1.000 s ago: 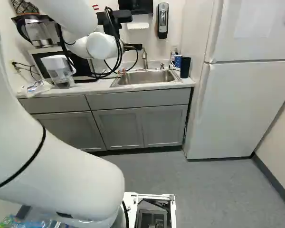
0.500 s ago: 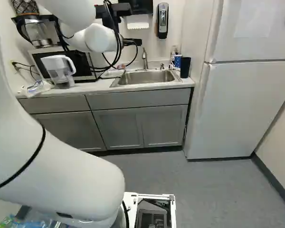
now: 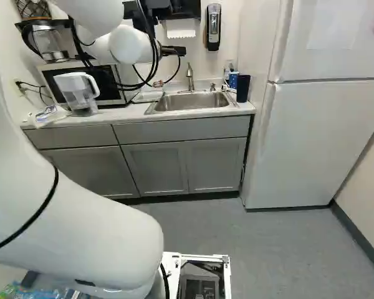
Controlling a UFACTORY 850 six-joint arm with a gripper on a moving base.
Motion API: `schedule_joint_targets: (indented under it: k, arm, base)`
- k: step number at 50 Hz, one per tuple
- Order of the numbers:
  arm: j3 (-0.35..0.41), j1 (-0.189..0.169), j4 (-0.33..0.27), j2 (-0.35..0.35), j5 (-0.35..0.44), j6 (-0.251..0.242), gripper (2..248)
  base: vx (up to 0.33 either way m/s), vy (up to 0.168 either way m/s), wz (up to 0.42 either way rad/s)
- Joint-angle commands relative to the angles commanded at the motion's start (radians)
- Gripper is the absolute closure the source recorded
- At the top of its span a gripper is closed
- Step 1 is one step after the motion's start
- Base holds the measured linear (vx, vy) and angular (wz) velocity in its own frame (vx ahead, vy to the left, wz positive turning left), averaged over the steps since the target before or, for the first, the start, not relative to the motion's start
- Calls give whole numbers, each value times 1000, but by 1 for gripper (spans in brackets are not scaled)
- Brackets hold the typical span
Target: Rinse the cup and place it in the tray
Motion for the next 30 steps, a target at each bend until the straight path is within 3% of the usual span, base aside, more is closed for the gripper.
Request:
schedule_joint_targets:
  k: [30]
  arm:
    - [0, 0, 0, 0, 0, 0, 3]
  base:
    - [14, 0, -2]
